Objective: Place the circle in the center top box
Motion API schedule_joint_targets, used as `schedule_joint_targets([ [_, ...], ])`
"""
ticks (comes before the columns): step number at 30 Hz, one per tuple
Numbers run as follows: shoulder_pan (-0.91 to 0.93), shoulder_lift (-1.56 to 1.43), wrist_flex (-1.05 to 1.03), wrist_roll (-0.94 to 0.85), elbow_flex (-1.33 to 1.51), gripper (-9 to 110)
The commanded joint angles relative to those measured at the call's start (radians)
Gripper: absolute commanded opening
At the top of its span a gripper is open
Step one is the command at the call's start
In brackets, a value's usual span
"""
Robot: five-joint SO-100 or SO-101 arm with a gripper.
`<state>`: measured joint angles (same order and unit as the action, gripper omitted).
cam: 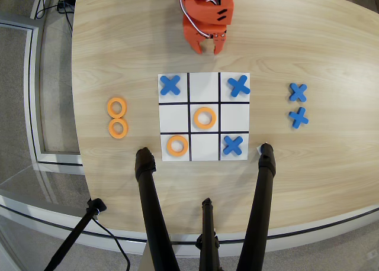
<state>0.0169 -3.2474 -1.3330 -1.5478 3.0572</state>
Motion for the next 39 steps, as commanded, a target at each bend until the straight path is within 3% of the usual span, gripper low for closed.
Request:
schedule_joint_targets([
  [1,0.044,0.101,0.023,0.011,-0.146,13],
  [20,0.311,1.015,0.227,0.077,-0.96,16],
  [29,0.442,1.399,0.385,0.071,-1.2,20],
  [39,0.568,1.732,0.399,0.009,-1.459,20],
])
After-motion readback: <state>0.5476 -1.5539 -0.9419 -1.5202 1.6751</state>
